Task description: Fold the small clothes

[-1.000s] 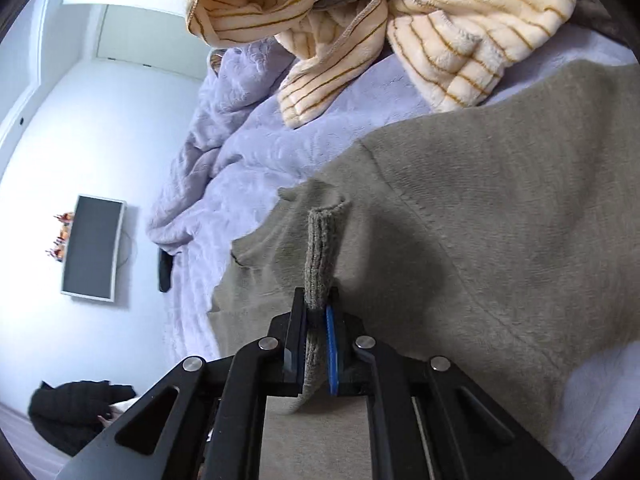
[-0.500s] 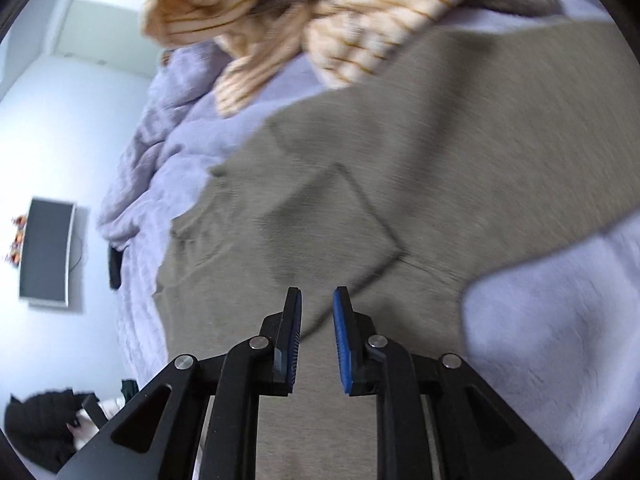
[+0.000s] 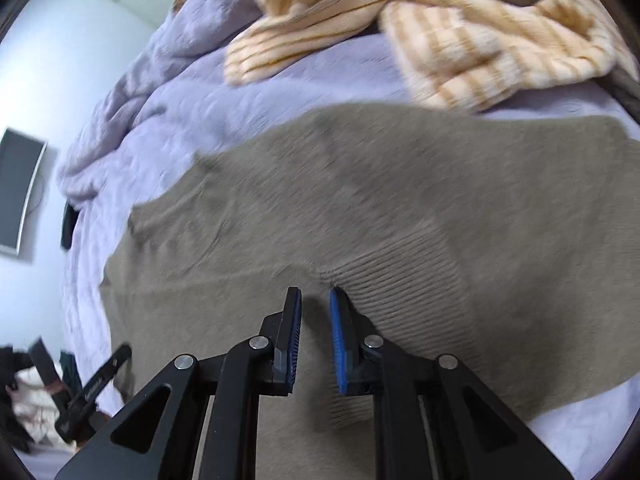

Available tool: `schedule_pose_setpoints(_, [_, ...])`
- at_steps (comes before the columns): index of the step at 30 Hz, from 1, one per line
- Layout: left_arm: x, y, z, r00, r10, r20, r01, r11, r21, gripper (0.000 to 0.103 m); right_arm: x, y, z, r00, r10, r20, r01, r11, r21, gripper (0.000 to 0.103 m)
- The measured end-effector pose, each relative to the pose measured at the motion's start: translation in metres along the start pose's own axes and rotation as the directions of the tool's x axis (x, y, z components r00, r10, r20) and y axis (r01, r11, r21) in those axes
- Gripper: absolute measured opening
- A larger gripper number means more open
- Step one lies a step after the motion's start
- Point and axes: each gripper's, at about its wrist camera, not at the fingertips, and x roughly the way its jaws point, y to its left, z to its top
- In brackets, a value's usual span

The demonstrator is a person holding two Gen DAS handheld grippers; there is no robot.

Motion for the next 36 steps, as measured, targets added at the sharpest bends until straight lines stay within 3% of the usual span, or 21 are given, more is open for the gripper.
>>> schedule_pose_setpoints(2, [-0.006, 0.000, -0.003, 1.000, 0.032, -0.001, -0.031, 0.998, 0.048, 0.071, -0.013, -0.008, 0.002, 0.997, -0.063, 0.050, 0.062, 0.998, 0.024, 0.016])
schedule_pose_setpoints(5, [-0.014, -0.005, -0.007, 0.998, 0.063, -0.008, -0.062, 0.994, 0.086, 0.071, -0.029, -0.020, 0.000, 0.995, -0.075, 0.066, 0.070, 0.995, 0.072, 0.017])
schedule_pose_setpoints(7, [-0.019, -0.008, -0.011, 0.997, 0.074, -0.016, -0.072, 0.993, 0.092, 0.071, -0.036, -0.026, -0.005, 0.997, -0.051, 0.053, 0.046, 0.995, 0.094, 0.026])
schedule_pose_setpoints(9, [-0.024, -0.014, -0.016, 0.997, 0.067, -0.026, -0.064, 0.993, 0.097, 0.071, -0.046, -0.033, -0.015, 0.999, -0.026, 0.043, 0.022, 0.994, 0.105, 0.051])
schedule_pose_setpoints(11, [-0.029, -0.024, -0.022, 0.998, 0.055, -0.038, -0.051, 0.992, 0.113, 0.071, -0.056, -0.038, -0.028, 0.999, -0.021, 0.032, 0.018, 0.993, 0.119, 0.062])
schedule_pose_setpoints(18, [-0.047, -0.070, -0.049, 0.996, 0.020, -0.082, -0.003, 0.978, 0.206, 0.071, -0.077, -0.075, -0.071, 1.000, 0.012, -0.027, -0.006, 0.976, 0.217, 0.062])
schedule_pose_setpoints(25, [-0.055, -0.128, -0.072, 0.992, -0.025, -0.124, 0.061, 0.952, 0.299, 0.071, -0.112, -0.135, -0.084, 0.999, 0.015, 0.049, -0.031, 0.939, 0.344, 0.062])
schedule_pose_setpoints(30, [-0.051, -0.170, -0.083, 0.986, -0.059, -0.156, 0.109, 0.936, 0.336, 0.071, -0.145, -0.202, -0.076, 0.977, -0.030, 0.211, -0.078, 0.872, 0.484, 0.062])
schedule_pose_setpoints(34, [-0.049, -0.207, -0.088, 0.982, -0.089, -0.165, 0.146, 0.914, 0.378, 0.072, -0.159, -0.260, -0.074, 0.948, -0.067, 0.310, -0.152, 0.762, 0.630, 0.062])
schedule_pose_setpoints(36, [-0.048, -0.225, -0.089, 0.981, -0.102, -0.168, 0.163, 0.901, 0.402, 0.071, -0.163, -0.278, -0.072, 0.935, -0.075, 0.347, -0.185, 0.731, 0.657, 0.062])
